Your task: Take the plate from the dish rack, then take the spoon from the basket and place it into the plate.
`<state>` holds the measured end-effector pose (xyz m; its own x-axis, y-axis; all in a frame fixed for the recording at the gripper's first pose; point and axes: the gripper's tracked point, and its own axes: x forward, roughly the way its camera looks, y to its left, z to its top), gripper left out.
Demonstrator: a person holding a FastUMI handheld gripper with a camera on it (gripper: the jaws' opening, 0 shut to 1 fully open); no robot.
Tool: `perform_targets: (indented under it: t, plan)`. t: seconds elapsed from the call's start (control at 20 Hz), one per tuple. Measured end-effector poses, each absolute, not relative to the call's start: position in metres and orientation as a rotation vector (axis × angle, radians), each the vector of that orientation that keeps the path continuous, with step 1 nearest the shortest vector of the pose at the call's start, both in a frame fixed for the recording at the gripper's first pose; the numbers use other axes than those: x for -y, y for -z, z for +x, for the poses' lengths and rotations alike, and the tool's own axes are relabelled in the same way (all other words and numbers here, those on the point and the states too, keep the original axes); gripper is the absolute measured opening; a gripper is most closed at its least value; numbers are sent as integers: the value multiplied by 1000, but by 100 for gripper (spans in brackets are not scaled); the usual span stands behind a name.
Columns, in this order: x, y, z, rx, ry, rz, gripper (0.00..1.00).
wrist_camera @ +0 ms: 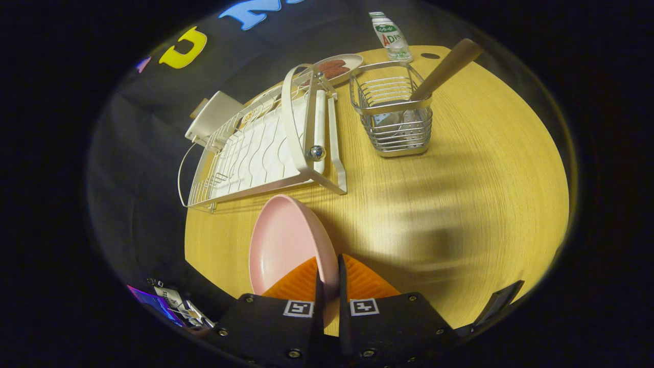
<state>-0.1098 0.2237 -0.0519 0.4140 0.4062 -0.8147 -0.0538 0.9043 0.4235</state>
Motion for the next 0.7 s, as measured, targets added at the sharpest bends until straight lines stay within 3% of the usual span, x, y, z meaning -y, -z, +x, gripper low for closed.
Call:
perform_targets:
  t: [0.2, 0.35, 0.7]
  plan:
    - [-207, 40, -107, -1046, -291, 301, 19]
    - [-188, 18, -101, -936, -255, 256, 34]
    - [-140, -31, -86, -662, -136, 175, 34]
